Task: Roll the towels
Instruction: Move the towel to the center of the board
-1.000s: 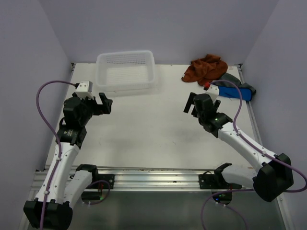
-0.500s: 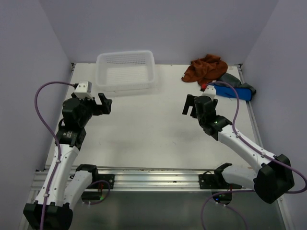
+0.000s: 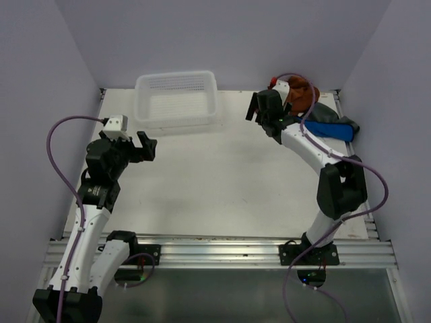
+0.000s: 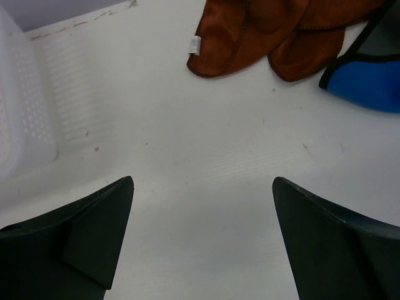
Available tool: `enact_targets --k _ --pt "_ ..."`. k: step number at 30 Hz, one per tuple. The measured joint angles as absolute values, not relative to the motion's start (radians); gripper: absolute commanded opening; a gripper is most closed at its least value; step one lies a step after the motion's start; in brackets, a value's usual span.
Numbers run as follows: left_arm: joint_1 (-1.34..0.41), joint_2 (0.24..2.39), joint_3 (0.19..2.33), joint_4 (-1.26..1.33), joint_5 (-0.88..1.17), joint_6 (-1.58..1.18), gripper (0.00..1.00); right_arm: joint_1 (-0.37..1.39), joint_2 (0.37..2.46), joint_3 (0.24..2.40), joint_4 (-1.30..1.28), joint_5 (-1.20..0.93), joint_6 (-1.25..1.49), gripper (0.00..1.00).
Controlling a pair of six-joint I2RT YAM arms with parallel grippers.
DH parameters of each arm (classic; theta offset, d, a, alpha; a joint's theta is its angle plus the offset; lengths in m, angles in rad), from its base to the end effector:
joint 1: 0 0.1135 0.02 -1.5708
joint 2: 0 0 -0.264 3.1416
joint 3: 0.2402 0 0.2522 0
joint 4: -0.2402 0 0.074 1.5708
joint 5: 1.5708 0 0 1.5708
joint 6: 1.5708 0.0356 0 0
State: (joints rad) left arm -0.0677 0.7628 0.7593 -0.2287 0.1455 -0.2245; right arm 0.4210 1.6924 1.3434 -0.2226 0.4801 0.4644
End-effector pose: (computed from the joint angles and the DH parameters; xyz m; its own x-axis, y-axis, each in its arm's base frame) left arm 0.1799 -0.0174 0.3299 -0.2701 -0.2025 -0.9413 0.1514 0.9566 -0.2492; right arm 0.3641 0.1450 0.2911 -0.4450 0.2360 -0.8639 0.2140 0.9647 0.1533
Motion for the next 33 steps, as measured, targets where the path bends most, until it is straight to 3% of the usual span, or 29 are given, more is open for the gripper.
enact_targets --k 5,12,16,26,29,30,33 --pt "-0.075 0.763 0.754 -0.229 0.153 -0.225 1.00 0.297 1.891 1.524 -0.309 0.484 0.529 0.83" --pt "-0.133 0.765 0.754 -0.228 0.159 -0.224 1.00 0.184 2.044 1.631 -0.447 0.545 0.580 0.82" --pt "-0.159 0.774 0.754 -0.229 0.161 -0.224 1.00 0.128 2.079 1.642 -0.489 0.543 0.609 0.75" --pt "-0.177 0.814 0.754 -0.228 0.191 -0.224 1.00 0.006 2.188 1.652 -0.455 0.477 0.606 0.74" --pt "-0.178 0.824 0.754 -0.228 0.198 -0.224 1.00 0.007 2.214 1.679 -0.448 0.464 0.594 0.55" --pt "-0.178 0.827 0.754 -0.228 0.199 -0.224 1.00 0.008 2.221 1.692 -0.446 0.456 0.587 0.42" --pt "-0.178 0.832 0.754 -0.228 0.204 -0.224 1.00 0.009 2.233 1.713 -0.436 0.442 0.574 0.17"
